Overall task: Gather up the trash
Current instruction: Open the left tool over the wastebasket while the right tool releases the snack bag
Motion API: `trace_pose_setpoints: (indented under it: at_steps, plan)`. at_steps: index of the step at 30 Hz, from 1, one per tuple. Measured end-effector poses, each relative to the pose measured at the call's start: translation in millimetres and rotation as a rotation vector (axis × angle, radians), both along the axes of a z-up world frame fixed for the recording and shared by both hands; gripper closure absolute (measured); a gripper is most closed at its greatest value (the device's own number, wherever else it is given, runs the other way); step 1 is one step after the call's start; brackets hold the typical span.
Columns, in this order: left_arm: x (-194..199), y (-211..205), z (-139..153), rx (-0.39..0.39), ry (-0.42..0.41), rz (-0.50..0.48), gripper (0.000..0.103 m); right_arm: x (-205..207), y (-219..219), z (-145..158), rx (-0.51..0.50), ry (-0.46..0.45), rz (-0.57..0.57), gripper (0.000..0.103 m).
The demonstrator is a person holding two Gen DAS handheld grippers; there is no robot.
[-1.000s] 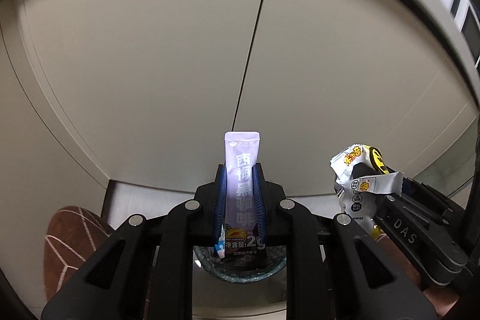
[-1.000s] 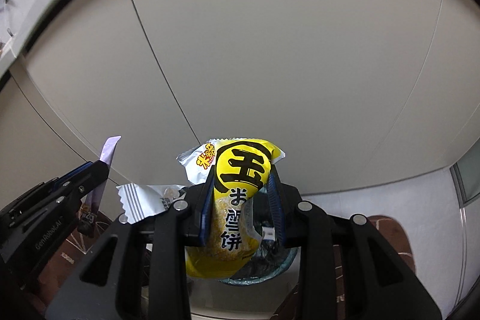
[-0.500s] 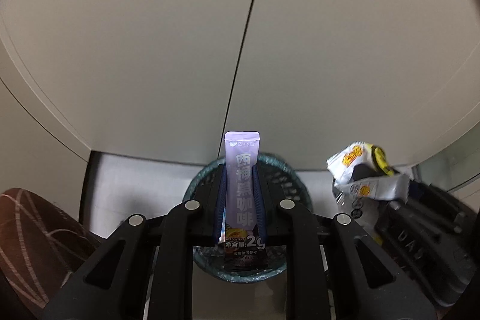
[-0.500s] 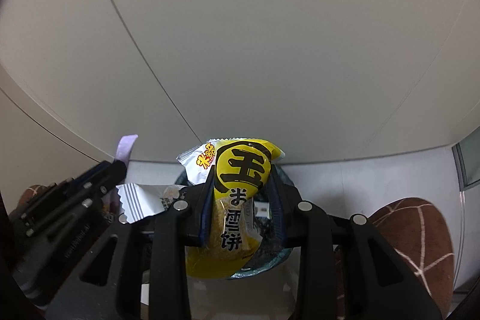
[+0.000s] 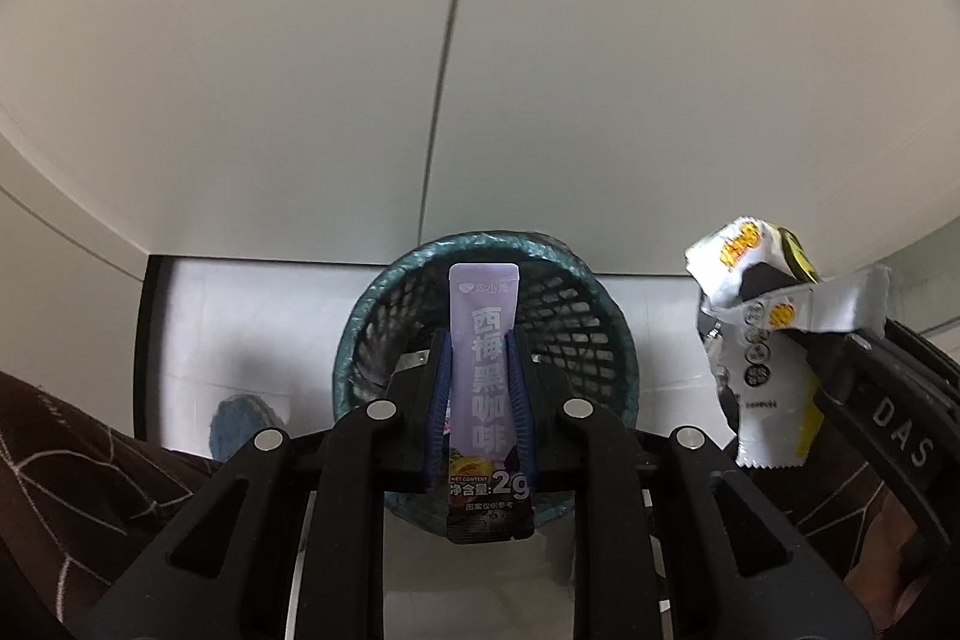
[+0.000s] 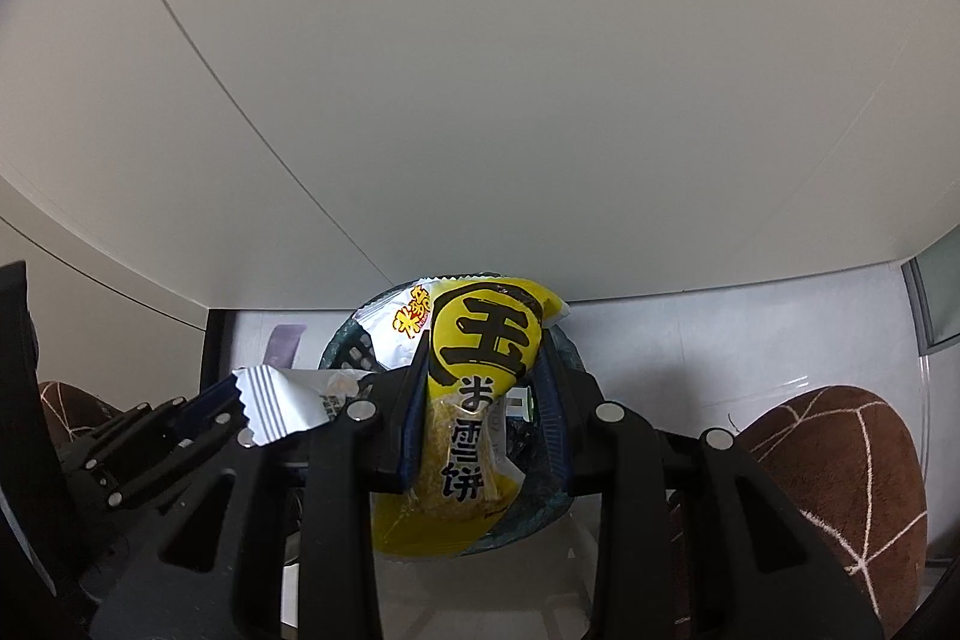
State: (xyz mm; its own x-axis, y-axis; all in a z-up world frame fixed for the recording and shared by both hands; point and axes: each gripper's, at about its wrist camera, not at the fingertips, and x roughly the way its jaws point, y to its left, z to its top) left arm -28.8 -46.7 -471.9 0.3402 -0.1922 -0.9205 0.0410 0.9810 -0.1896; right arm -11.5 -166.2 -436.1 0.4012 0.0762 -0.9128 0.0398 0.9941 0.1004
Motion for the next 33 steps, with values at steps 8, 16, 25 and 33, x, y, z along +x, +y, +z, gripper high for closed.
trace_pose_setpoints:
  at_steps: [8,16,25,33]
  plan:
    - [0,-5,0,0.017,-0.011,-0.007,0.066,-11,-28,1,0.016,-0.012,-0.019,0.073]
    - [-1,10,15,0.071,-0.061,0.054,0.036,-12,-31,-5,0.056,-0.008,0.012,0.072]
    - [3,30,20,0.081,-0.073,0.099,0.014,-4,-28,-14,0.074,0.022,0.052,0.071]
    - [5,35,19,0.086,-0.049,0.112,0.01,-6,-28,-9,0.072,0.041,0.086,0.06]
